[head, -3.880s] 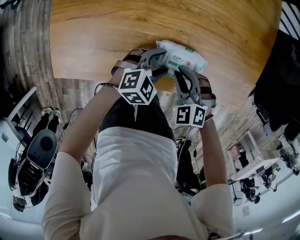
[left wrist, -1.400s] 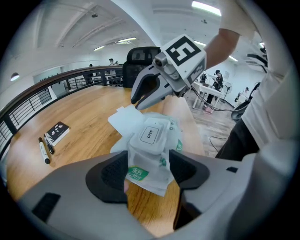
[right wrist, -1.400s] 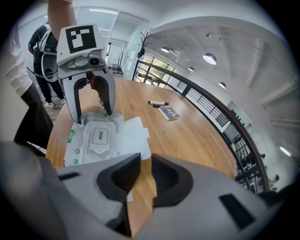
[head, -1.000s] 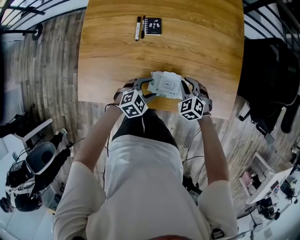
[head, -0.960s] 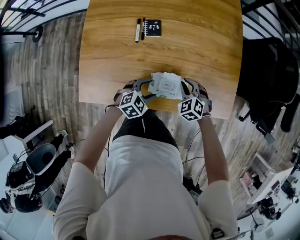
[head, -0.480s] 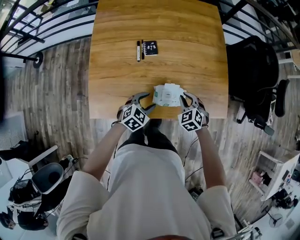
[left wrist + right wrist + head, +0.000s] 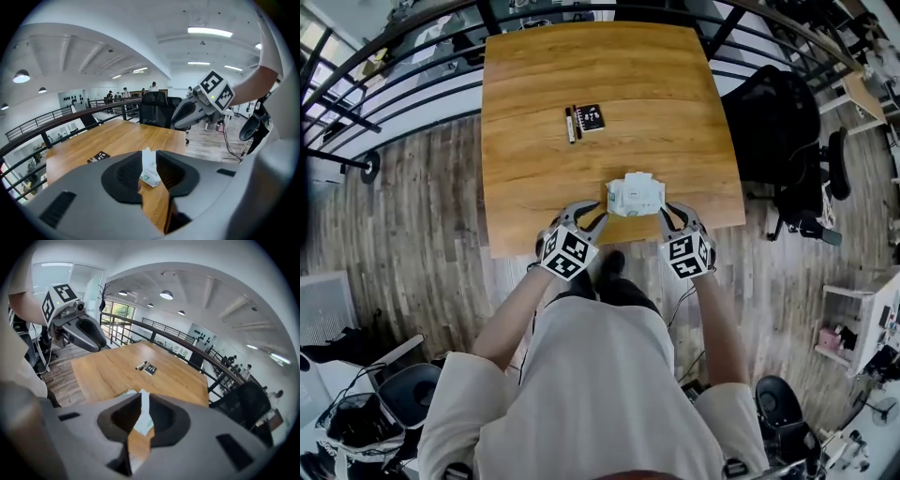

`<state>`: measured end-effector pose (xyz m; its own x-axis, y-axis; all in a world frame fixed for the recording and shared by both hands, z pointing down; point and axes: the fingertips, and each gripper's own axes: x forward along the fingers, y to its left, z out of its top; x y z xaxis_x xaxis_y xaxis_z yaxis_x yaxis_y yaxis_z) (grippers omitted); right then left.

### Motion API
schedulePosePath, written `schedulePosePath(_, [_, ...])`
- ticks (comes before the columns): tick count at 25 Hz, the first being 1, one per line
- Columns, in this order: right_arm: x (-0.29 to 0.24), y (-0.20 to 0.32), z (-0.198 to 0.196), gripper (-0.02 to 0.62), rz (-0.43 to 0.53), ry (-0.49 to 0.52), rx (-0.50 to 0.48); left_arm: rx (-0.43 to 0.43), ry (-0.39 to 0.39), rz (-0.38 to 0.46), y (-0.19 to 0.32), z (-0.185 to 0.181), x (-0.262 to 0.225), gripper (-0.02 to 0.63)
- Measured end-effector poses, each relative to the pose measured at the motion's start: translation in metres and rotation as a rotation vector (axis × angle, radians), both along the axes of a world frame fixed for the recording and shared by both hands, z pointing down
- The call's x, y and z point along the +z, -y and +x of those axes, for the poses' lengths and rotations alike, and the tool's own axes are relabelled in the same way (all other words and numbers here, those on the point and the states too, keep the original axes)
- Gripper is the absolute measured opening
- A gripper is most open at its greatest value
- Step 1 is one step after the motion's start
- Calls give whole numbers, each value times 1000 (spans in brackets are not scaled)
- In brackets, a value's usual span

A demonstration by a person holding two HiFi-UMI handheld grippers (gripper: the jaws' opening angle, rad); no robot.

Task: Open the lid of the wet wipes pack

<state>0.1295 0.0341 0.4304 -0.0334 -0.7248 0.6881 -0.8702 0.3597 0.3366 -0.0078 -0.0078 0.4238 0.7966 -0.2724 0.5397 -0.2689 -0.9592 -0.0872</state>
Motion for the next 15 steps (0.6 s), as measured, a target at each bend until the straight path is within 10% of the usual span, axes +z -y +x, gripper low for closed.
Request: schedulePosePath(15, [-84,-77,-28,5,208,221,202,75,-97,-23,-57,-25,-76,5])
